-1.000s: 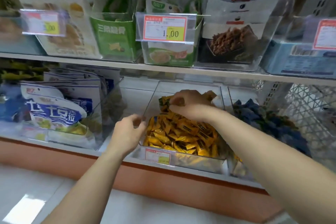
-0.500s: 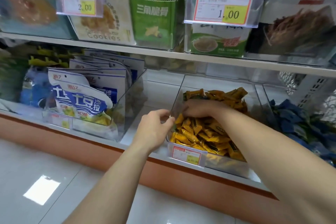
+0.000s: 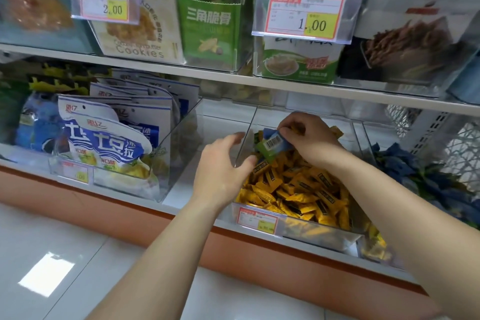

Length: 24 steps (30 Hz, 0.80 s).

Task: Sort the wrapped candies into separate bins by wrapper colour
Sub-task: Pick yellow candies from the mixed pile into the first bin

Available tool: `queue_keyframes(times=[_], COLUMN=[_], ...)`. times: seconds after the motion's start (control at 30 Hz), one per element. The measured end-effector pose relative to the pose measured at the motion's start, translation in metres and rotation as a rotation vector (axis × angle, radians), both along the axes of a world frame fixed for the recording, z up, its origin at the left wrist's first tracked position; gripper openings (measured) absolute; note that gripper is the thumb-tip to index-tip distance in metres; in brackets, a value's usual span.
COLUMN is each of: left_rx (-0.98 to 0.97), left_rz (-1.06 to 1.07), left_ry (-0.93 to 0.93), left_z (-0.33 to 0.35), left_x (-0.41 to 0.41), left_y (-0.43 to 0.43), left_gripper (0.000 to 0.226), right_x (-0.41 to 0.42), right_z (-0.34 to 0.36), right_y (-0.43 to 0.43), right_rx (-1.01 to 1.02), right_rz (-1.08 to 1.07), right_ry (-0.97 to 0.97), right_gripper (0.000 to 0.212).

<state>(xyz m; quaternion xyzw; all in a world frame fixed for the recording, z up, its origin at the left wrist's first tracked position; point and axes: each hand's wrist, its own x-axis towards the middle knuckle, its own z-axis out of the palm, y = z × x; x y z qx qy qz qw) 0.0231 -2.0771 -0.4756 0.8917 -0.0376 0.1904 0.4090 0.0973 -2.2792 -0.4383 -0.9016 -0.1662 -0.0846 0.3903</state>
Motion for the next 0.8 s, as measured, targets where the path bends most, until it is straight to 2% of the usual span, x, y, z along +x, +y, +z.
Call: queue_keyframes(times=[0.1,0.2,0.27,0.37,0.47,0.57,0.67,0.8], left_rx=[0.007,-0.137,-0.191,-0.250,-0.309,-0.351,-0.370,-0.385], left_rz=[-0.057,-0.046,0.008,0.046,0.078,0.092,0.115,0.108], left_ry=[0.000,-0.019,-0.023,-0.024,-0.030,-0.023,-0.039,-0.034], left_z=[0.006,0.009,0.009,0.008,0.007,0.004,0.003,0.000], left_x=[-0.001,-0.002,0.000,0.002,0.002,0.002,0.001,0.002], left_y=[-0.015,-0.022,-0.014,0.005,0.016,0.018,0.018,0.018], left_gripper=[0.066,0.050,0.042,0.039,0.033,0.033,0.033,0.032], right_x=[-0.011,-0.016,-0.013,0.000,0.012,0.032,0.057,0.085], right_z=[0.004,0.004,0.005,-0.001,-0.014,-0.020,-0.021,-0.027], right_y=[0.002,0.003,-0.005,-0.027,-0.040,-0.030,-0.008,0.016], right_rx=[0.175,0.218,0.106,-0.168,-0.233,-0.290,-0.398,-0.739], right_rz=[0.063,0.134,0.110,-0.005,-0.075,-0.003,0.091,0.087], right_ry=[0.095,0.130,0.095,0.077,0.068,0.004,0.048,0.182], right_gripper=[0.014,0.011,0.010,0.010,0.013,0.021,0.027,0.025])
